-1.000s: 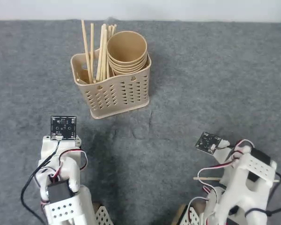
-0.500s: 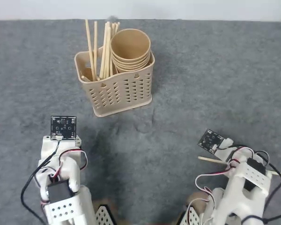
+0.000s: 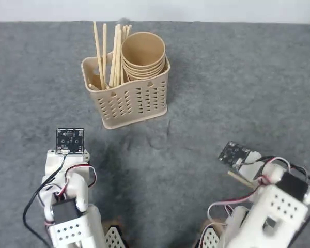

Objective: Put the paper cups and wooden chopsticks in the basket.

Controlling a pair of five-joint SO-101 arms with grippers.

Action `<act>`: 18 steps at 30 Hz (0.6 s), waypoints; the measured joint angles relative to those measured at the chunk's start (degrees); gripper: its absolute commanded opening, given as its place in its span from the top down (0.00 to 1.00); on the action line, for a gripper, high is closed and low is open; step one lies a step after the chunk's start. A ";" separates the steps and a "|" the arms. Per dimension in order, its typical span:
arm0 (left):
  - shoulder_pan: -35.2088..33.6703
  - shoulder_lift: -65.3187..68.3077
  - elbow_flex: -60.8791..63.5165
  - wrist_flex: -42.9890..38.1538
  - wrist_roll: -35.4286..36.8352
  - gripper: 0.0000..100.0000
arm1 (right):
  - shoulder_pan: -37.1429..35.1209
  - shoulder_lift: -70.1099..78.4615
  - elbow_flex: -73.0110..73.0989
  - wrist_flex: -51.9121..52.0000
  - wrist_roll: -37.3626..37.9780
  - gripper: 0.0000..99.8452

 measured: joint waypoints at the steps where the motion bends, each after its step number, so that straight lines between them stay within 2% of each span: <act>1: 0.00 0.00 0.00 0.00 0.00 0.99 | -1.85 -2.64 -1.32 2.99 -0.09 0.99; 3: 0.00 0.00 0.00 0.00 0.00 0.99 | -5.19 -8.44 -3.16 5.63 -1.58 0.99; 5: 0.00 0.00 0.00 0.00 0.00 0.99 | -10.02 -14.24 -4.40 5.10 -6.77 0.99; 11: 0.00 0.00 0.00 0.00 0.00 0.99 | -23.12 -23.47 -6.07 -8.18 -34.55 0.99; 15: 0.00 0.00 0.00 0.00 0.00 0.99 | -27.08 -21.54 -6.07 -16.79 -51.69 0.99; 18: 0.00 0.00 0.00 0.00 0.00 0.99 | -28.57 -16.44 -6.07 -23.47 -60.57 0.99</act>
